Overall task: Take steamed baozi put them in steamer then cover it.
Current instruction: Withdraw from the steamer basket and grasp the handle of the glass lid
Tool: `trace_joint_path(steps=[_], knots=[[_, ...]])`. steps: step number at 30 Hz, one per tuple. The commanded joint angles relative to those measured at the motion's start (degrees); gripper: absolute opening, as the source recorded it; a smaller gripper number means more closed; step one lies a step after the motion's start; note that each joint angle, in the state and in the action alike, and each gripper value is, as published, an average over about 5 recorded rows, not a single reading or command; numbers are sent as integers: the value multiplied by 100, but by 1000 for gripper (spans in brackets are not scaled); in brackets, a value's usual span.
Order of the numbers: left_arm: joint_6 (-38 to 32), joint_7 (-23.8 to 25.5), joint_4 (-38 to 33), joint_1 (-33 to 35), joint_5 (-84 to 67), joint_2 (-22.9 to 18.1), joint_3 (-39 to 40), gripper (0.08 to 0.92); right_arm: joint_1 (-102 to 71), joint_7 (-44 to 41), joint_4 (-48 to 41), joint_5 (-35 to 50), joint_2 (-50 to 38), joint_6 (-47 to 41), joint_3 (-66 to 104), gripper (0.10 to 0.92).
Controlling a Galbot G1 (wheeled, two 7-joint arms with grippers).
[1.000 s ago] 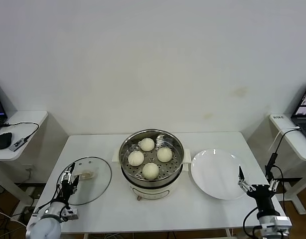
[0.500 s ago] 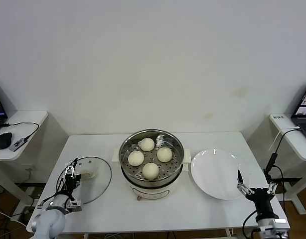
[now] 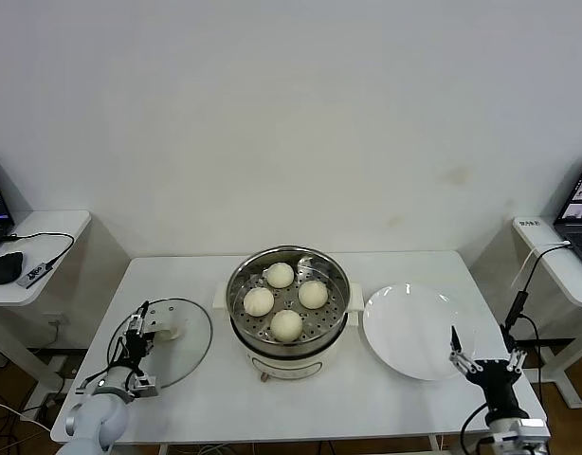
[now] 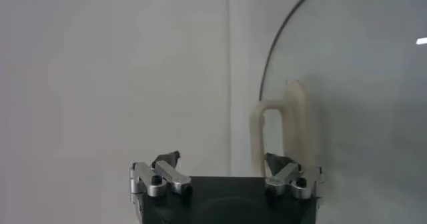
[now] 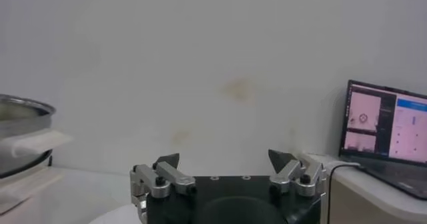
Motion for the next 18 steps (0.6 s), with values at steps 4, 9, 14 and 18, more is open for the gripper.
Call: trace_joint_path(steps=[4,9,14,18], knots=[[-1,-33,145,-74,-45,-6,-4,576,-9,-4,47,-59,23,-7,-36,823],[-107,-216,207,-58,-36,-19,-50,429,-32,-16,88,-84,-10,3,-21,823],[-274,-561,-28,60,-39,-35,-155,290,-48,-20,199,-96,-27,-23,-33,823],[-324,-732,-491,237,-164,47,-249,180,-93,-75,265,-144,-55,-18,-80,823]])
